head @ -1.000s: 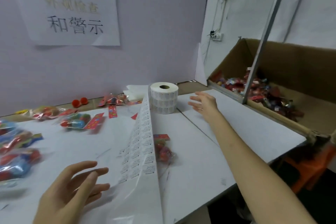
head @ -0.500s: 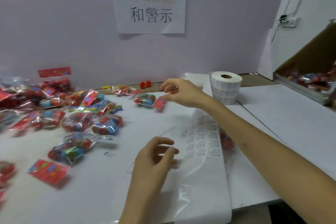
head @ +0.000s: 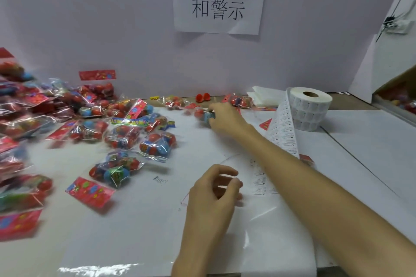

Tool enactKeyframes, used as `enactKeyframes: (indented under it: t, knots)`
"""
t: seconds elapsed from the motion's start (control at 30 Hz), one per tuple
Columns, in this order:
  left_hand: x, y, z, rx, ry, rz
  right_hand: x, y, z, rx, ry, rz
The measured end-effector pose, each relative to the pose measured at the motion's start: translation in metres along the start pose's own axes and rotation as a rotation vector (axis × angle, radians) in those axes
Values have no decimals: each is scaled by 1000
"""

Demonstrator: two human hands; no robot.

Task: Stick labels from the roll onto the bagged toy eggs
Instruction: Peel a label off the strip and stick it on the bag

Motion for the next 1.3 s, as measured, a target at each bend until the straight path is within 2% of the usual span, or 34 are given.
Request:
enactKeyframes:
  t: [0.13,0.27,0.4,0.5,0.63,0.8,0.87,1.0,1.03,1.1,1.2,1.3]
  knots:
    - [3,1,-3,-170,-27,-27,-18,-15,-47,291,39,23]
    - [1,11,-8,-491,-80,-104,-67,-48,-92,620,113,-159]
    - [-3,18,-19,-816,-176,-188,-127,-71,-114,720,141,-279]
    - [-6,17,-25,-936,-300,-207,-162,-78,-115,696,112,-303]
    - [-8,16,-23,-844,-404,-170,-183,-76,-102,561,134,-245]
    - [-9,14,-16,-622,-238,-79,-190,-74,-86,513,219,-172]
    - [-8,14,-16,-600,-191,-56,-189,-74,-81,547,317,-133]
    - [-7,14,-19,-544,-132,-58,-190,-71,-74,786,617,70]
    - [-7,13,-19,-522,-128,-51,-190,-70,-73,850,622,130]
    - [-7,14,-18,-487,-124,-28,-188,-69,-68,970,513,216]
    - [-8,14,-17,-458,-112,-1,-183,-71,-63,986,355,209]
    - [-6,12,-17,-433,-92,15,-174,-75,-65,967,432,192]
Point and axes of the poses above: each hand's wrist, its own x-axis towards the middle knuckle, its own z-axis out of the palm, y = z × x, the point moved 2 cm from there along x, towards the middle knuckle, and after that the axes turned 15 degrees about -z, right-handed, at the moved point
